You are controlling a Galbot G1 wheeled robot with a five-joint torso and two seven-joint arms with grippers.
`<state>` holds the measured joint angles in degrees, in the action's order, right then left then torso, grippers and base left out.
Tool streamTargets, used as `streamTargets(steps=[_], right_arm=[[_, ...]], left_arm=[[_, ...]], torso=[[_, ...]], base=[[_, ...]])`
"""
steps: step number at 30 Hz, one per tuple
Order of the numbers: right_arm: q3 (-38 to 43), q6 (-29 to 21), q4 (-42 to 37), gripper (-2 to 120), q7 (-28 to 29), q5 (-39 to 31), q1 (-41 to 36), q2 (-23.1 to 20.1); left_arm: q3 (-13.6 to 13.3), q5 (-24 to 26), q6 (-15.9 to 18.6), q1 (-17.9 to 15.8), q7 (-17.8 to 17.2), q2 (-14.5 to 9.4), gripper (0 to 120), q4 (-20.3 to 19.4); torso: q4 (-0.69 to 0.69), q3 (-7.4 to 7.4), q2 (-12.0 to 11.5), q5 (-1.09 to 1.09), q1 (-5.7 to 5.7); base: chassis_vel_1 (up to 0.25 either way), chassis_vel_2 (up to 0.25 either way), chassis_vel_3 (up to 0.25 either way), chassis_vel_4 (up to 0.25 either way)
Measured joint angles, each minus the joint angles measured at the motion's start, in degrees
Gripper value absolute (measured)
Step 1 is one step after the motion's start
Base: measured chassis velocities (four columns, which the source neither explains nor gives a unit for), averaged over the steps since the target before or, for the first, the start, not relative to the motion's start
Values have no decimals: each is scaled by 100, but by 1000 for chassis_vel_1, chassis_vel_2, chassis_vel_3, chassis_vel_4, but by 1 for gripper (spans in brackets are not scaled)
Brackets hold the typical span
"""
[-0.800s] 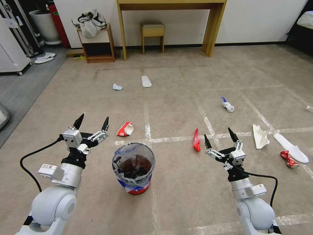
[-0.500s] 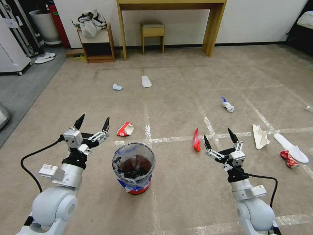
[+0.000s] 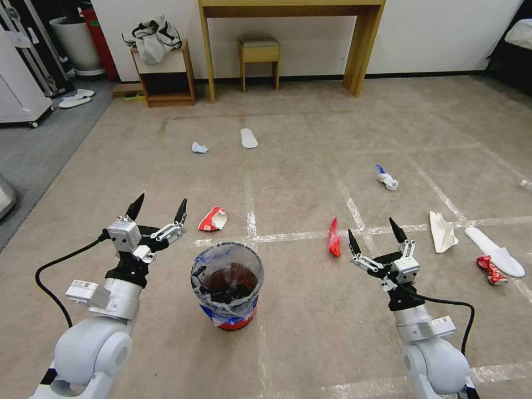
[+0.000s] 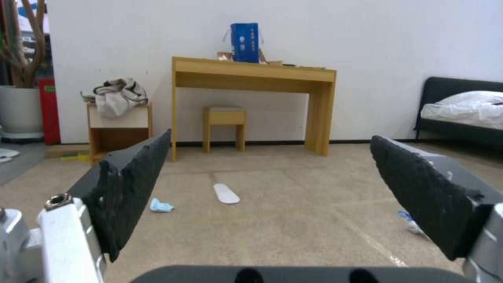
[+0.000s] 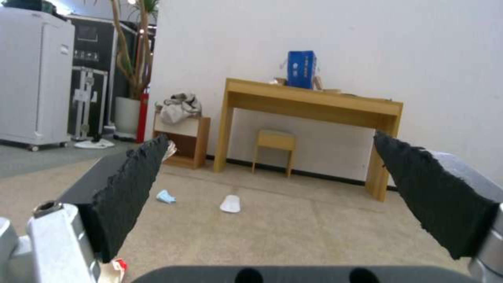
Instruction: Pick up the trash bin and place the garbage on the floor into it.
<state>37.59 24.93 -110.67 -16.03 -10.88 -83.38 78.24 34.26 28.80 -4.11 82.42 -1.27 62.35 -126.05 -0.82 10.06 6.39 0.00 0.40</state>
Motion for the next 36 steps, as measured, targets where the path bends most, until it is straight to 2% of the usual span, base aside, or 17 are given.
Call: streamTargets(steps=[6, 8, 10, 12, 13, 15, 16, 18, 24, 25, 26, 28, 29, 32, 33, 34, 36], right_arm=[[30, 1, -24, 100, 3, 7, -27, 14], [69, -12, -49, 100, 22, -10, -31, -9], [74, -19, -49, 100, 26, -16, -29, -18], [49, -68, -14, 100, 40, -56, 52, -94], [49, -68, -14, 100, 40, -56, 52, -94], [29, -81, 24, 100, 39, -61, 76, -112], [29, -81, 24, 100, 39, -61, 76, -112], [40, -80, 30, 100, 40, -60, 39, -87], [47, -80, 39, 100, 40, -42, 32, -59], [49, -81, 39, 100, 40, -39, 32, -52], [55, -95, 43, 100, 39, -35, 37, -49], [56, -97, 44, 100, 39, -35, 38, -50], [70, -115, 60, 100, 40, -34, 43, -64], [77, -120, 68, 100, 39, -33, 44, -73], [89, -124, 76, 100, 40, -26, 33, -73], [89, -124, 76, 100, 40, -26, 33, -73], [93, -124, 91, 100, 38, -3, 22, -58]], left_arm=[[-37, 248, 91, -117, -74, -219, 100, 3], [-90, 649, 399, -336, -265, -568, 100, 136], [-94, 719, 476, -379, -314, -643, 100, 160], [-72, 1255, 1043, -579, -775, -1227, 100, 289], [-72, 1255, 1043, -579, -775, -1227, 100, 289], [-92, 1844, 1396, -836, -1104, -1746, 100, 374], [-92, 1844, 1396, -836, -1104, -1746, 100, 374], [-195, 2651, 1821, -1256, -1441, -2163, 100, 490], [-341, 3387, 2185, -1604, -1738, -2380, 100, 577], [-420, 3735, 2376, -1738, -1863, -2451, 100, 619], [-638, 4518, 2905, -2038, -2194, -2608, 100, 783], [-681, 4617, 3006, -2085, -2252, -2633, 100, 821], [-947, 5000, 3327, -2342, -2367, -2742, 100, 1038], [-1268, 5264, 3438, -2644, -2457, -2806, 100, 1183], [-1764, 5839, 3623, -3096, -2630, -2810, 100, 1382], [-1764, 5839, 3623, -3096, -2630, -2810, 100, 1382], [-2314, 6137, 3665, -3575, -2784, -2676, 100, 1619]], torso=[[0, 0, 0, 0, 0], [0, 0, 0, -1, 0], [0, 0, 0, -2, 0], [-1, 0, 0, -2, 0], [-1, 0, 0, -2, 0], [2, 0, 0, 0, 0], [2, 0, 0, 0, 0], [-2, 0, 0, -1, 0], [-2, 1, 0, 1, 0], [-1, 1, 0, 0, 0], [0, 1, -1, -1, 0], [0, 0, -1, 0, 0], [1, 1, -1, -1, 0], [1, 1, -1, -1, 0], [1, 0, -1, 0, 0], [1, 0, -1, 0, 0], [-1, 1, -1, -1, 0]], base=[[0, 0, 0, 0], [0, 0, 0, 0], [0, 0, 0, 0], [0, 0, 0, 0], [0, 0, 0, 0], [0, 0, 0, 0], [0, 0, 0, 0], [0, 0, 0, 0], [0, 0, 0, 0], [0, 0, 0, 0], [0, 0, 0, 0], [0, 0, 0, 0], [0, 0, 0, 0], [0, 0, 0, 0], [0, 0, 0, 0], [0, 0, 0, 0], [0, 0, 0, 0]])
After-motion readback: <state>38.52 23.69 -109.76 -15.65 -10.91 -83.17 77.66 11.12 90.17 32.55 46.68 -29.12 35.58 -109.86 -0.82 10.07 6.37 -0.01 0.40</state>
